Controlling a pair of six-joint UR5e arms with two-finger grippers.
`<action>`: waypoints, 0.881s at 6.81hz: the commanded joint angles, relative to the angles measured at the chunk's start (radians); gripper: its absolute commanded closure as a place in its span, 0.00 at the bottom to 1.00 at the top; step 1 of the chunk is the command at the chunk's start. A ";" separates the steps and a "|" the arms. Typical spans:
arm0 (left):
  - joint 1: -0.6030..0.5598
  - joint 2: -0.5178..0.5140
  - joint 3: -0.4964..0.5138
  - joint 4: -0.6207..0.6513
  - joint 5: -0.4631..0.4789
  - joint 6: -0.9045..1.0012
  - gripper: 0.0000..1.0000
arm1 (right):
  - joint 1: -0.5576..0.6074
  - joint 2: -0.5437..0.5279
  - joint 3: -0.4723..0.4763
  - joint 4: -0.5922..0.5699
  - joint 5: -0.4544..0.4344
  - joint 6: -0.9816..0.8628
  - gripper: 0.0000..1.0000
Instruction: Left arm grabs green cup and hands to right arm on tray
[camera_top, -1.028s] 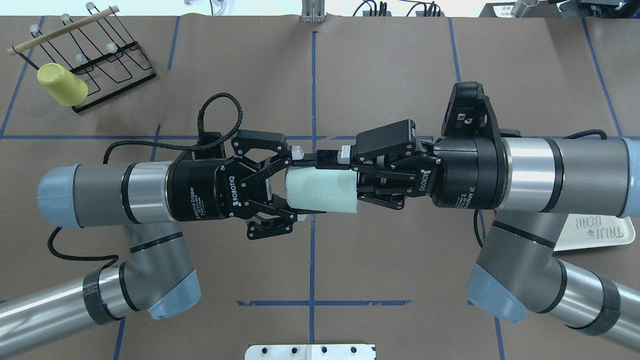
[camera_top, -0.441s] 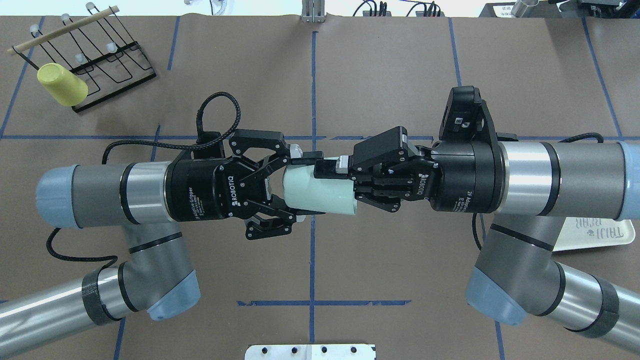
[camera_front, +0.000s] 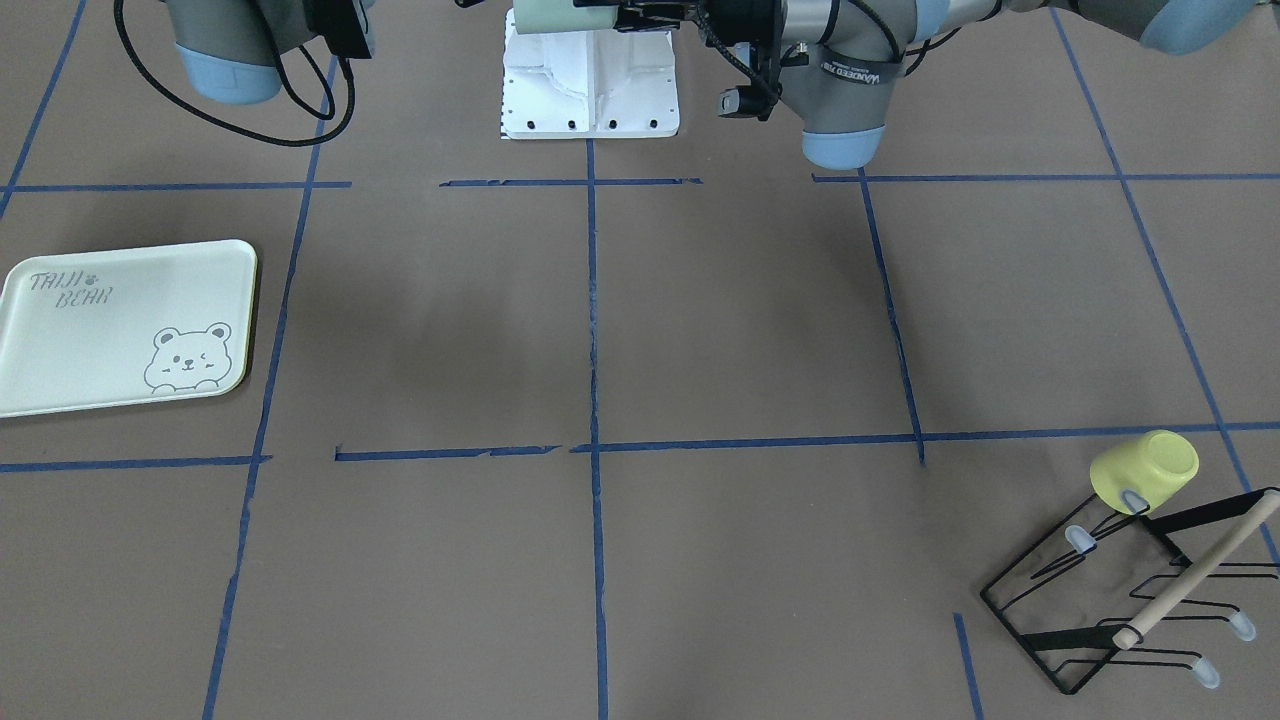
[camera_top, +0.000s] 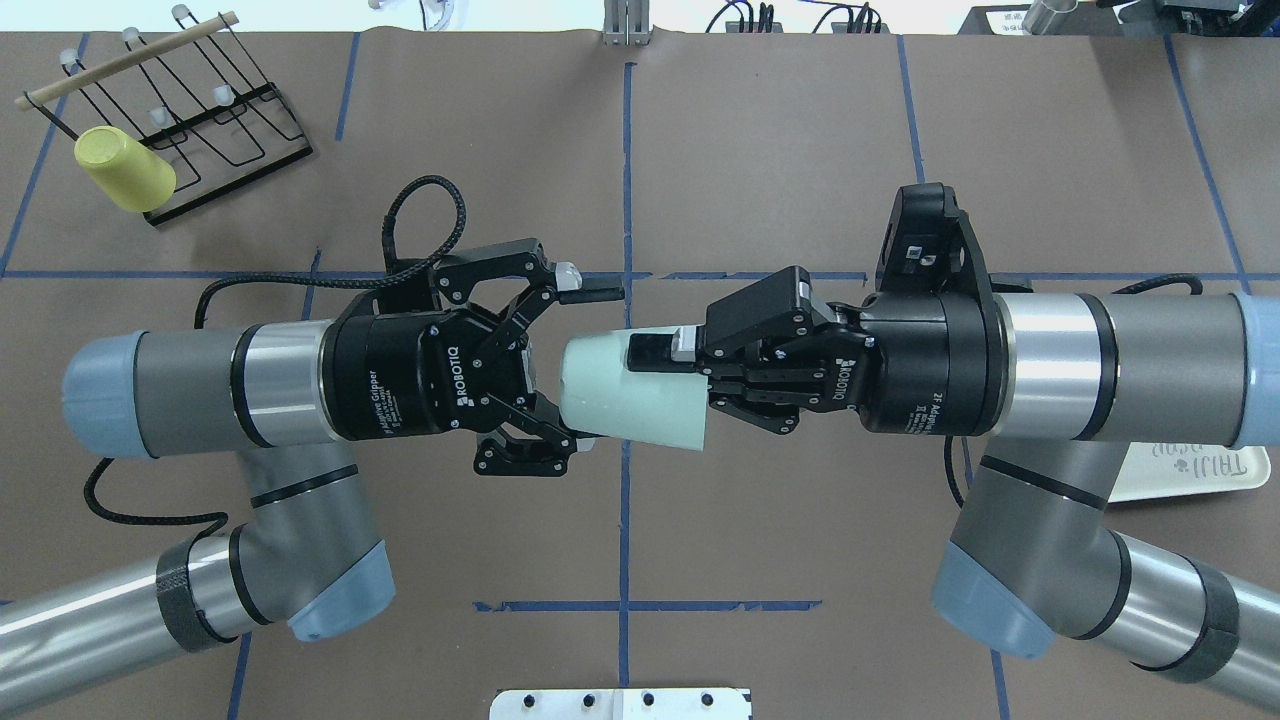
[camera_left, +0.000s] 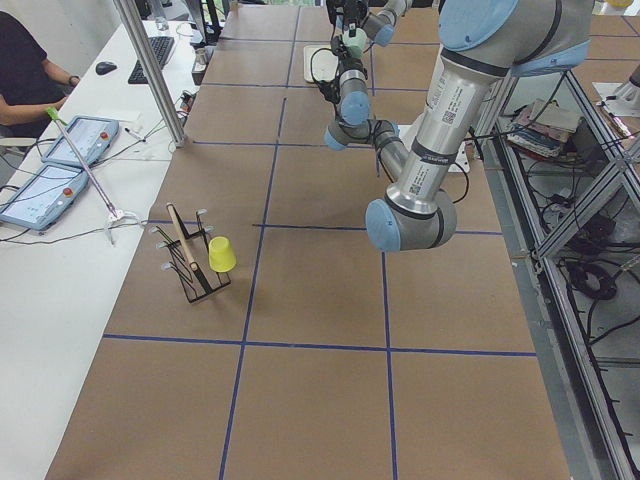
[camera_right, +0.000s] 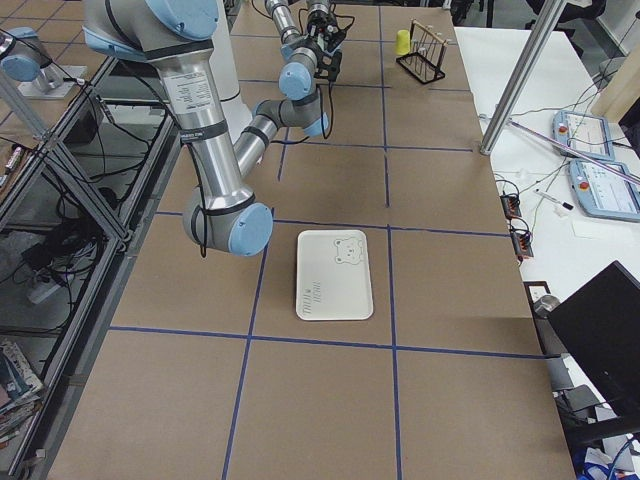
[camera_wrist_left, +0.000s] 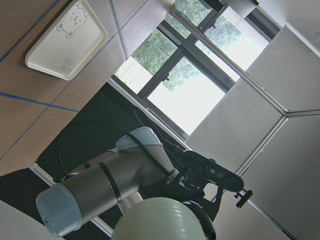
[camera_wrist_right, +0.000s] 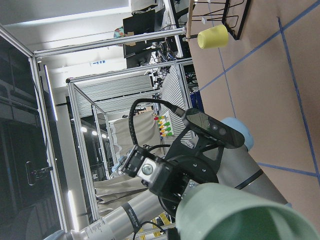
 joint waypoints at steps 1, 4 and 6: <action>-0.007 0.002 0.009 0.003 0.003 0.021 0.00 | 0.003 -0.056 0.018 0.008 0.002 0.002 1.00; -0.011 0.036 0.018 0.006 0.012 0.049 0.00 | 0.008 -0.213 0.042 0.035 -0.089 0.002 1.00; -0.011 0.051 0.019 0.009 0.012 0.104 0.00 | 0.010 -0.394 0.029 0.173 -0.194 0.002 1.00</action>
